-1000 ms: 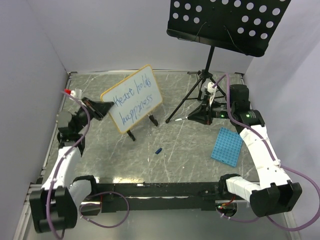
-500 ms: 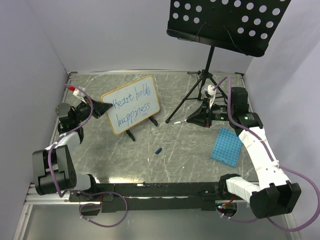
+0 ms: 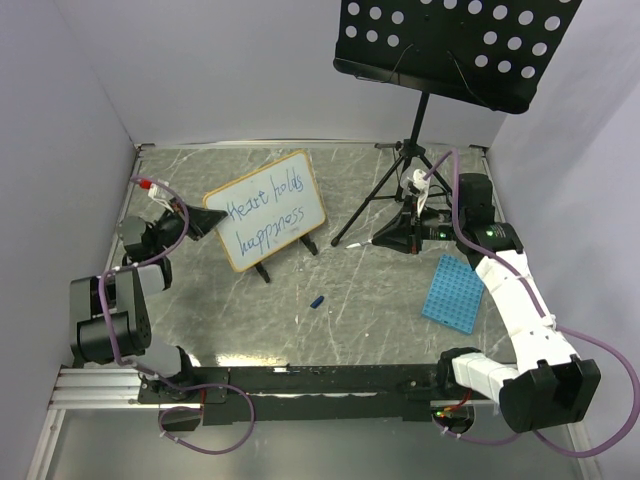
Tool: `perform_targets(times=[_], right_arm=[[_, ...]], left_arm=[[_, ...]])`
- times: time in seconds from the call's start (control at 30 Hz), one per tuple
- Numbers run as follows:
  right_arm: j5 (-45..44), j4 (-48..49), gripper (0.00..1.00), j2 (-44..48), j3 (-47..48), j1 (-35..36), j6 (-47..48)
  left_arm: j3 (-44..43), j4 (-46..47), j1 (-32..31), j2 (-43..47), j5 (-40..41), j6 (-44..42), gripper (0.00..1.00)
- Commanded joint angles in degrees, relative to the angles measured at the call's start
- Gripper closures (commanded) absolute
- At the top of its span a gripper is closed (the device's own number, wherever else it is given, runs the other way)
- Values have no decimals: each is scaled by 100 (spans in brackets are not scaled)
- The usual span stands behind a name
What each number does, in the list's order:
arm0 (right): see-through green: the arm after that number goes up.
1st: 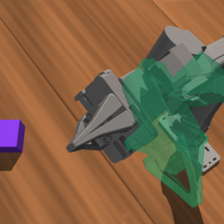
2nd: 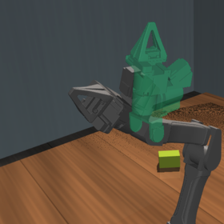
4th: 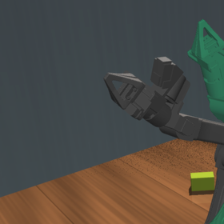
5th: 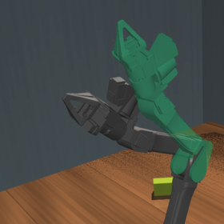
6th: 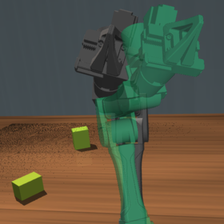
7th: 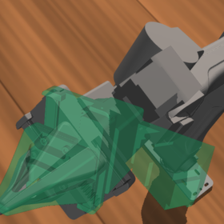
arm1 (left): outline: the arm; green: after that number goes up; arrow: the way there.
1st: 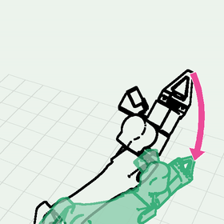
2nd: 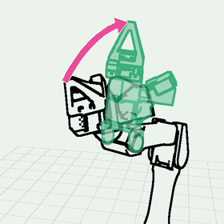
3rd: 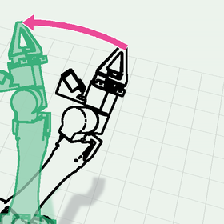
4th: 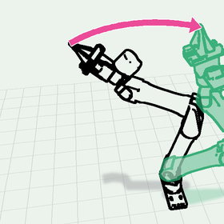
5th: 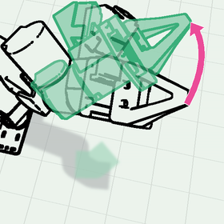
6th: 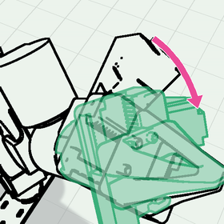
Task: Write a sentence on the whiteboard
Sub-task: Put down the whiteboard on the whiteboard stand.
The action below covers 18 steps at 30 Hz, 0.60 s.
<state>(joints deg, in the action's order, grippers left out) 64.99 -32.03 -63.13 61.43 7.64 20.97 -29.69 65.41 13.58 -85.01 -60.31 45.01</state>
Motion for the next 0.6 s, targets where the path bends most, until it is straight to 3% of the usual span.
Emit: perform_targets(times=[0.0, 0.13, 0.3, 0.57], right_arm=[[163, 180, 100, 20, -43, 62, 127], [154, 180, 100, 47, -52, 53, 135], [154, 118, 100, 29, -43, 71, 188], [137, 118, 100, 3, -43, 89, 206]], left_arm=[[-37, 683, 13, -191, -253, 402, 99], [25, 1254, 30, -393, -340, 781, 99], [-160, 385, 109, -437, -586, 104, 99], [-142, 2730, 364, -1157, -956, 1754, 99]])
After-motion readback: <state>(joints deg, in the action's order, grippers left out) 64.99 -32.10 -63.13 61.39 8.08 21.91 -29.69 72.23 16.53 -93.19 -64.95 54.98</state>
